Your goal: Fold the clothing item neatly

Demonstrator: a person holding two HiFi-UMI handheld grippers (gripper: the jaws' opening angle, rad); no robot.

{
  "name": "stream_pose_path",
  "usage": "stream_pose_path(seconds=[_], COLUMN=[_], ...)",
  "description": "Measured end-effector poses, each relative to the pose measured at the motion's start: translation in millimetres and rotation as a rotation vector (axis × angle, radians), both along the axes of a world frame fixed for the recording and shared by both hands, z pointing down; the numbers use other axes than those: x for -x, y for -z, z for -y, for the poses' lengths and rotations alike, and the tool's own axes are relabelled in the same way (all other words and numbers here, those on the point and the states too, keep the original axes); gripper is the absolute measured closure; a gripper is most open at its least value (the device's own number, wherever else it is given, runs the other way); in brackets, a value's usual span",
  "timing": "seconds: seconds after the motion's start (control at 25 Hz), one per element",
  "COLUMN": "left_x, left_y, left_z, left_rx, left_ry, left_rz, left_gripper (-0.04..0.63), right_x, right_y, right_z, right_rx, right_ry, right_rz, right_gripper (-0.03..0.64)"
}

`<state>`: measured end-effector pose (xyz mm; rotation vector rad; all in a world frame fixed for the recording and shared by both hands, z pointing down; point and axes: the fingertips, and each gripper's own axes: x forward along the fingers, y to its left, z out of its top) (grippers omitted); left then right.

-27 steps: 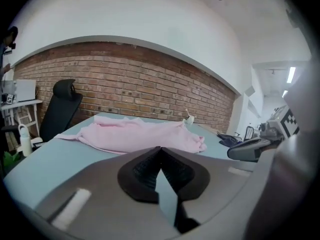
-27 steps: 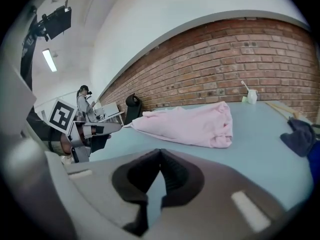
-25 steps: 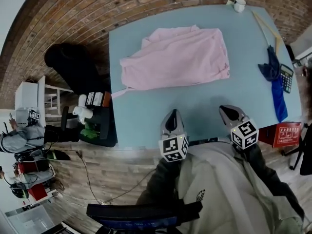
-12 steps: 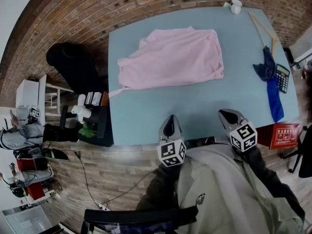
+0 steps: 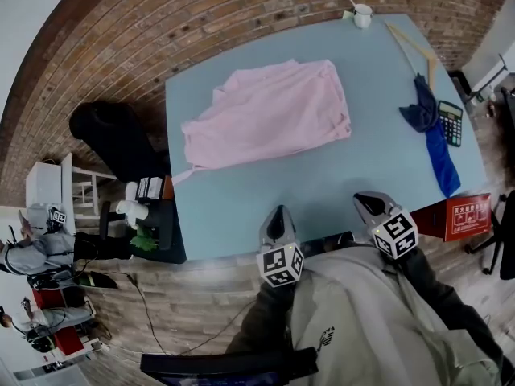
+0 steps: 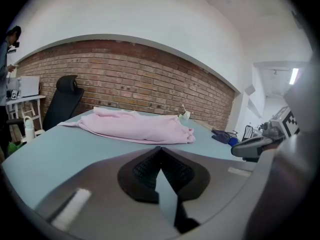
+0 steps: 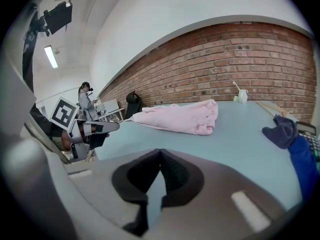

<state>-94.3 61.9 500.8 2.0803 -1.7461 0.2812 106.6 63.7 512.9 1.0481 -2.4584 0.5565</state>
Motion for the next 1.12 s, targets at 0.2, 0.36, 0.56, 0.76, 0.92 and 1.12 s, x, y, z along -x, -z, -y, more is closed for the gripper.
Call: stream_pose_path(seconds=[0.2, 0.36, 0.56, 0.76, 0.92, 1.12], left_x=[-6, -4, -6, -5, -3, -1], left_y=[-3, -2, -4, -8, -11, -11], left_z=[-6, -12, -22, -38, -51, -64], left_rx=[0.007, 0.006, 0.015, 0.018, 0.026, 0.027], left_ry=[-0.014, -0.006, -0.005, 0.022, 0.053, 0.093], left_rz=[0.013, 0.018, 0.023, 0.022, 0.016, 0.008], left_gripper=[0.588, 0.588, 0.588, 0.588, 0.588, 0.588], right_x=[-8, -6, -9, -9, -7, -9], right_y=[-1, 2, 1, -2, -3, 5], right_z=[-5, -11, -18, -28, -36, -40], right_rx=[-0.001, -0.013, -0.011, -0.006, -0.003, -0.047], right_ry=[-0.016, -0.007, -0.013, 0.008, 0.039, 0.053], right_rz=[0.006, 0.005, 0.011, 0.012, 0.007, 0.013], right_gripper=[0.615, 0.615, 0.615, 0.615, 0.615, 0.615])
